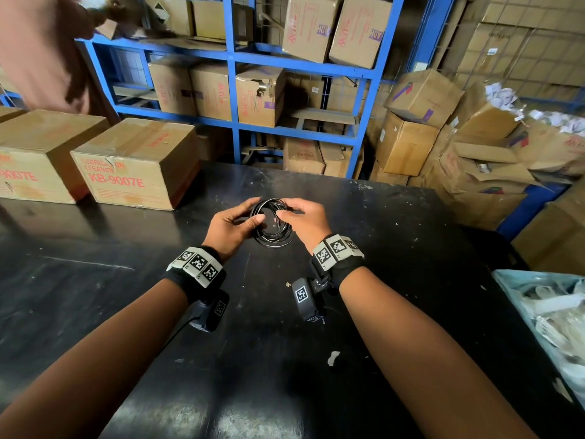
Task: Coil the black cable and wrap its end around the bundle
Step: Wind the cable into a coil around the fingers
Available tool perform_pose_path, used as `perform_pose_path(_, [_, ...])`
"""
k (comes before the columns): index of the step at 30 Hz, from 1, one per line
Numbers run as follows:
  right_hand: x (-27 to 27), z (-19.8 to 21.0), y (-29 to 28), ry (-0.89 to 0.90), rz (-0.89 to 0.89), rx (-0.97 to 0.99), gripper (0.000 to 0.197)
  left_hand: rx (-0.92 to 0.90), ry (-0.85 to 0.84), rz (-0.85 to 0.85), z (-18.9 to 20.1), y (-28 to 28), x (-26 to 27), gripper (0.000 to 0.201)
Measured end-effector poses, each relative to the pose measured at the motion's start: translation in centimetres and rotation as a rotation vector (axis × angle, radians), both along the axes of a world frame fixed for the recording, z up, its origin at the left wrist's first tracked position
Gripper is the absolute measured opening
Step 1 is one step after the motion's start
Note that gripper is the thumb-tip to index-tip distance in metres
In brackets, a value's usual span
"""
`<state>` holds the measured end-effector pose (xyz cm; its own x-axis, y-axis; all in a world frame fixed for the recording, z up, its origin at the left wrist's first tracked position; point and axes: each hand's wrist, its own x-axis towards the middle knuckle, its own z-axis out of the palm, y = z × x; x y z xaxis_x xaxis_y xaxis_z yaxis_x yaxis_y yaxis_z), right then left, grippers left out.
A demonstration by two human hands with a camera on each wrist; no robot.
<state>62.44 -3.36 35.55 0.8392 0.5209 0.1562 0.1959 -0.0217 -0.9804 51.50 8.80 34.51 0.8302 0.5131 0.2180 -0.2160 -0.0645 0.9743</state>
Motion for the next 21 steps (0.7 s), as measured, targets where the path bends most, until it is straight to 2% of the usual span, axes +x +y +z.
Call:
perform_pose_path(7, [0.2,-0.5,-0.9,-0.093,0.047,-0.062,0.029,-0.015,0.042,-0.021,-0.1,-0.2,-0.2,0.041])
perform_pose_path(12, [0.7,-0.2,-1.3,-0.041,0.097,-0.049,0.036,0.029,0.049,-0.011,-0.4,-0.3,-0.4,0.041])
perform_pose_path(17, [1.1,0.3,-1.8,-0.193,0.079,-0.130,0.040,0.064,0.068,-0.051,-0.5,-0.2,-0.6,0.039])
perform_pose_path(21, [1.2,0.0,-1.8,-0.244,0.118,-0.173,0.041,0.171,0.093,-0.071,-0.6,0.3,-0.5,0.035])
